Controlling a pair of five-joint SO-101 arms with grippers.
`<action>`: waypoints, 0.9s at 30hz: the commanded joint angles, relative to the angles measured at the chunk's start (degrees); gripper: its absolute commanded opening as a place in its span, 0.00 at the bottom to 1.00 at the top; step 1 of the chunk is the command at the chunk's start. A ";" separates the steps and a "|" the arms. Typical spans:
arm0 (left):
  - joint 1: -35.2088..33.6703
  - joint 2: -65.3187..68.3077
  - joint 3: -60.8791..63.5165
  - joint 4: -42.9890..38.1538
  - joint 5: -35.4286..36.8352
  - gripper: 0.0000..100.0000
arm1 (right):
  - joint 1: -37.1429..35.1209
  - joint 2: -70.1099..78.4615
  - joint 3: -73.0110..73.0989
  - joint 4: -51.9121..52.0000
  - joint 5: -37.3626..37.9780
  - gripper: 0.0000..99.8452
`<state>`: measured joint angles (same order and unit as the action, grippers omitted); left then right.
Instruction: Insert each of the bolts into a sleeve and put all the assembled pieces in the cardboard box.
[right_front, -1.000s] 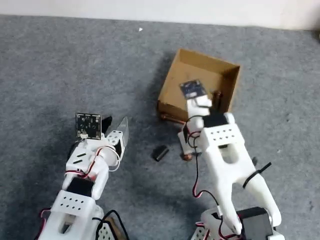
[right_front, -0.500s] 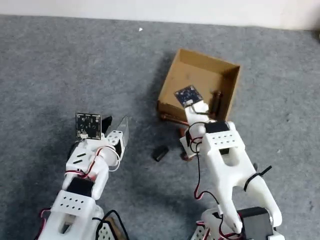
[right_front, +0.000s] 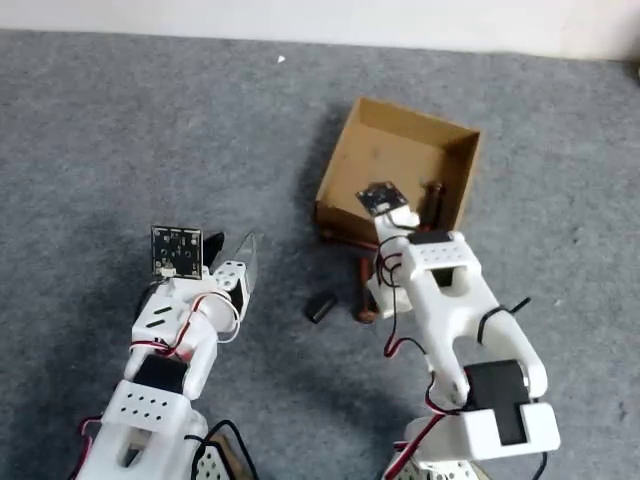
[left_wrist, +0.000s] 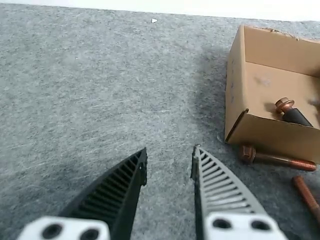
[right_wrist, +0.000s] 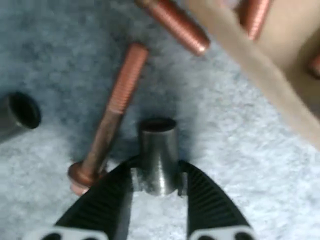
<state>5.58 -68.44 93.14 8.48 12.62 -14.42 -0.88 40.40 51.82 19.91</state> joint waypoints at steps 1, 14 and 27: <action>-0.66 0.04 -0.31 -1.23 -0.35 0.17 | 0.13 1.10 -1.27 -0.40 0.44 0.01; -0.66 0.04 -0.40 -1.23 -0.35 0.17 | -0.40 -16.13 -0.75 11.74 0.09 0.00; -0.31 0.13 -7.34 13.89 -6.07 0.17 | 0.13 -39.78 13.49 7.34 -17.14 0.00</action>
<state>5.58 -68.44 92.35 14.02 7.25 -14.95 -37.54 52.62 62.99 6.46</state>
